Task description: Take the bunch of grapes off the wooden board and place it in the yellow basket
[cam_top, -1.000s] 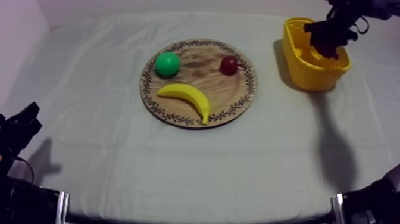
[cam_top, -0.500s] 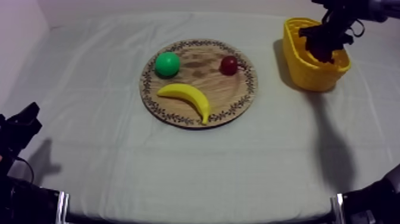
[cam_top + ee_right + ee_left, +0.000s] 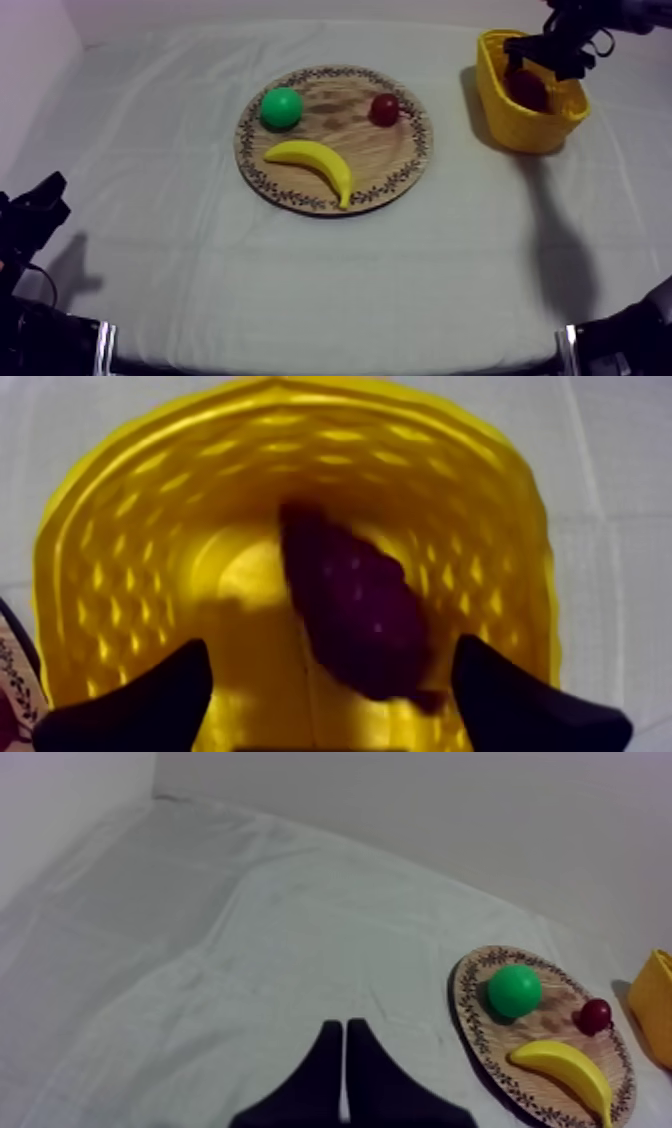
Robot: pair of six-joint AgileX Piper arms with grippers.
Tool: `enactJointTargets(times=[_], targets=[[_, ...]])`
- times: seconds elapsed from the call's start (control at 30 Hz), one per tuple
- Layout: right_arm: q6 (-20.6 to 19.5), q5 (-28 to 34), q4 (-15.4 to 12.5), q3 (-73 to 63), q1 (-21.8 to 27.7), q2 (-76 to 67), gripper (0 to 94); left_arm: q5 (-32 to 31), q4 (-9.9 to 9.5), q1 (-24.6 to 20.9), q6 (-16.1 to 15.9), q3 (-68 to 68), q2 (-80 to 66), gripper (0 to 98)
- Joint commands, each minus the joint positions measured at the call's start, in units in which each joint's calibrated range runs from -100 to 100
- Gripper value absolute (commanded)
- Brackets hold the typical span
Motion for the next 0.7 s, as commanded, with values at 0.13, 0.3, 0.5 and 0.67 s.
enactJointTargets(times=[0.13,0.3,0.5,0.67], targets=[[0.2,0.07,-0.25,-0.04,-0.13,-0.68,74.4,0.0,0.01,-0.01,-0.01,0.02,0.0,0.1],[0.3,-0.11,-0.24,0.79,-0.14,-1.95,69.3,0.0,0.01,-0.01,-0.01,0.02,0.0,0.1],[0.11,-0.38,0.28,2.33,-0.19,-4.66,49.3,0.0,0.01,-0.01,-0.01,0.02,0.0,0.1],[0.05,-1.26,0.88,5.09,-0.06,-7.34,29.9,0.0,0.01,-0.01,-0.01,0.02,0.0,0.1]])
